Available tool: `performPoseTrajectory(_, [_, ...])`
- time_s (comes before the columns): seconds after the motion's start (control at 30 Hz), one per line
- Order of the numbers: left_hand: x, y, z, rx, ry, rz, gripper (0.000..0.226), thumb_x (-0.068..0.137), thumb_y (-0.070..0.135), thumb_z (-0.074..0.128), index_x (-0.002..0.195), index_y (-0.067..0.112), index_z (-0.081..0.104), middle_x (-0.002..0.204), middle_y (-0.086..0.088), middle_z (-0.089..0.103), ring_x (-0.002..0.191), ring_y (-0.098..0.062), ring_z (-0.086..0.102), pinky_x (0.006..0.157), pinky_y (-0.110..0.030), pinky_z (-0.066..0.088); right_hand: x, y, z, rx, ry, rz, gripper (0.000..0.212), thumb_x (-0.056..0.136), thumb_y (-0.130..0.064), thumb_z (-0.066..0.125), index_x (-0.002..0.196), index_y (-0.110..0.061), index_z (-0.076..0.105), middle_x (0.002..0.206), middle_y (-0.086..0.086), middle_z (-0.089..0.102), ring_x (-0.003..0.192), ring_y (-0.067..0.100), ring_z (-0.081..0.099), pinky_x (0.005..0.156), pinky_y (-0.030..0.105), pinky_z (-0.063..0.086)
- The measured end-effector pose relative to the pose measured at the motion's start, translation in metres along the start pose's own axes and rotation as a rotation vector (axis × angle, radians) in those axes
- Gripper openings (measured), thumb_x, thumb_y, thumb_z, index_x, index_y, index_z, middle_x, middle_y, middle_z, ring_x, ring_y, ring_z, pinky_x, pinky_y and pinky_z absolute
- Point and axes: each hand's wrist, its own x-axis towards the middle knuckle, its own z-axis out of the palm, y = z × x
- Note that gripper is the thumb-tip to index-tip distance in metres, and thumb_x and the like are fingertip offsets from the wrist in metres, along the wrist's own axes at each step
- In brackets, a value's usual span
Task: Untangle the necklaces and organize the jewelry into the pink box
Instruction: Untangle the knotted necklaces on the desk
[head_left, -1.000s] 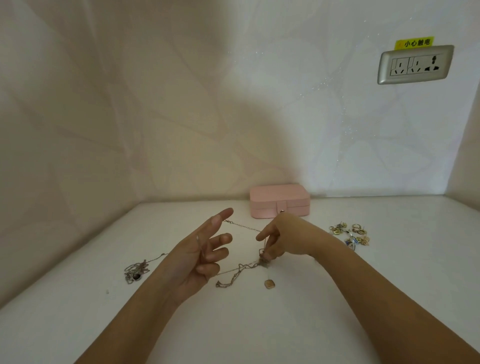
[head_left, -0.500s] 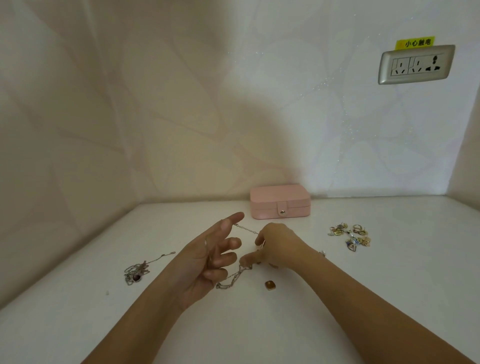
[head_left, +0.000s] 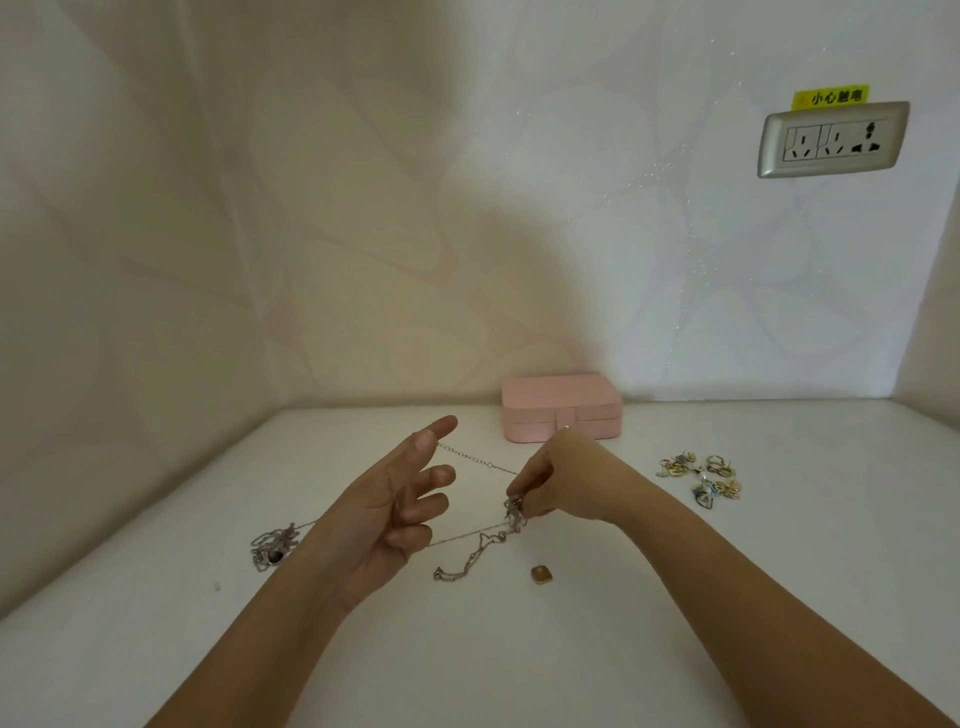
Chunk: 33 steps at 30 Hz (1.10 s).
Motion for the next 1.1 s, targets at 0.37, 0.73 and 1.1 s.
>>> performPoseTrajectory(0.37, [0.005, -0.004, -0.009, 0.013, 0.089, -0.028, 0.065, 0.061, 0.047, 0.079, 0.121, 0.027, 0.063, 0.065, 0.004, 0.050, 0.043, -0.003, 0.023, 0.031, -0.011, 0.015, 0.004, 0.002, -0.005, 0.473, 0.126, -0.022, 0.016, 0.087, 0.000, 0.062, 0.079, -0.010, 0.071, 0.075, 0.000, 0.069, 0.071, 0.009, 0.065, 0.073, 0.021, 0.057])
performPoseTrajectory(0.73, [0.004, -0.010, -0.011, 0.030, -0.003, -0.135, 0.088, 0.044, 0.053, 0.090, 0.123, 0.029, 0.062, 0.071, 0.001, 0.051, 0.043, -0.004, 0.023, 0.029, -0.011, 0.020, 0.009, 0.010, -0.017, 1.226, 0.129, 0.268, 0.009, 0.086, -0.012, 0.068, 0.086, -0.006, 0.062, 0.073, 0.006, 0.058, 0.064, 0.015, 0.053, 0.064, 0.025, 0.049])
performPoseTrajectory(1.1, [0.011, -0.008, -0.009, -0.146, 0.112, -0.197, 0.074, 0.070, 0.062, 0.055, 0.125, 0.013, 0.057, 0.061, 0.002, 0.044, 0.039, -0.002, 0.023, 0.031, -0.012, 0.010, 0.006, 0.008, -0.027, 1.621, 0.063, 0.244, 0.013, 0.074, -0.017, 0.072, 0.079, -0.008, 0.064, 0.072, 0.002, 0.062, 0.071, 0.013, 0.056, 0.070, 0.027, 0.046])
